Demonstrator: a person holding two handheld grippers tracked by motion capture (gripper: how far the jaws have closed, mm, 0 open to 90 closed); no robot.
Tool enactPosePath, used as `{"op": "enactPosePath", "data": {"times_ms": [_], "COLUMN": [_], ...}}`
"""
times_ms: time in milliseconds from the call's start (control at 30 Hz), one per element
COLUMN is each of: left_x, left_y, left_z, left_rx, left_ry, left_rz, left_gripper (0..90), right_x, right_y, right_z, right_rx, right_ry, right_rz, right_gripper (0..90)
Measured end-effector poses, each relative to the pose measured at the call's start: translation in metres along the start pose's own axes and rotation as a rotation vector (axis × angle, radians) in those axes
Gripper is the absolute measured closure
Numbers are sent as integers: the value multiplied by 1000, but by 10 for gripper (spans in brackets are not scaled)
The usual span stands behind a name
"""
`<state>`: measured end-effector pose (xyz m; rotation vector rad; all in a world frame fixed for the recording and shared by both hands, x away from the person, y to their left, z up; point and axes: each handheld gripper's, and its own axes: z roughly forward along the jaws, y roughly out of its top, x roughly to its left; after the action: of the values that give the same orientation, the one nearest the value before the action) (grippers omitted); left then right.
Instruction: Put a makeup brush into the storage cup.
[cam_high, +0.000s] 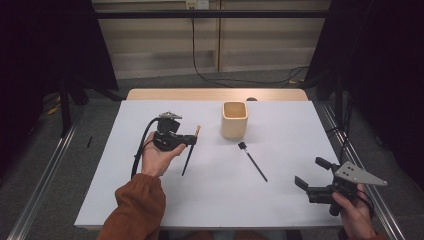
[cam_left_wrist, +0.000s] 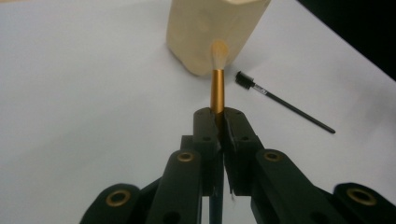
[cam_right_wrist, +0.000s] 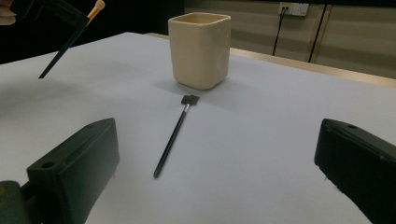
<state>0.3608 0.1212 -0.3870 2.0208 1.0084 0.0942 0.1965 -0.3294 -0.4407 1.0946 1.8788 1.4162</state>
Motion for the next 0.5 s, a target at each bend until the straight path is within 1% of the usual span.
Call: {"op": "enactPosePath", "data": {"times_ms": [67, 100, 167, 200, 267, 333, 367, 400, 467, 500], "left_x": [1, 1, 1, 1, 0, 1, 0, 0, -1, -1], "left_y": [-2, -3, -3, -3, -3, -2, -2, -2, -4, -4], "left_z": [-2, -3, -5, -7, -9, -11, -12, -12, -14, -15], "left_rx": [-22, -38, -64, -76, -100, -114, -120, -120, -145, -153], "left_ry": [-15, -11, -19, -14, -15, -28, -11, -6, 1, -3], "left_rz": [3, 7, 8, 14, 8, 0, 5, 7, 13, 14], "left_gripper": [846, 846, 846, 846, 846, 846, 846, 846, 846, 846], "right_x": [0, 0, 0, 0, 0, 0, 0, 0, 0, 0], "right_y": [0, 0, 0, 0, 0, 0, 0, 0, 0, 0], "right_z": [0, 0, 0, 0, 0, 0, 0, 0, 0, 0], "right_rx": [-1, -1, -4, -6, -7, -6, -6, -6, -7, -7], "right_ry": [-1, -1, 1, 1, 1, 2, 2, 2, 2, 2], "right_rz": [1, 2, 3, 1, -1, 0, 0, 0, 0, -1], "right_gripper": [0, 0, 0, 0, 0, 0, 0, 0, 0, 0]}}
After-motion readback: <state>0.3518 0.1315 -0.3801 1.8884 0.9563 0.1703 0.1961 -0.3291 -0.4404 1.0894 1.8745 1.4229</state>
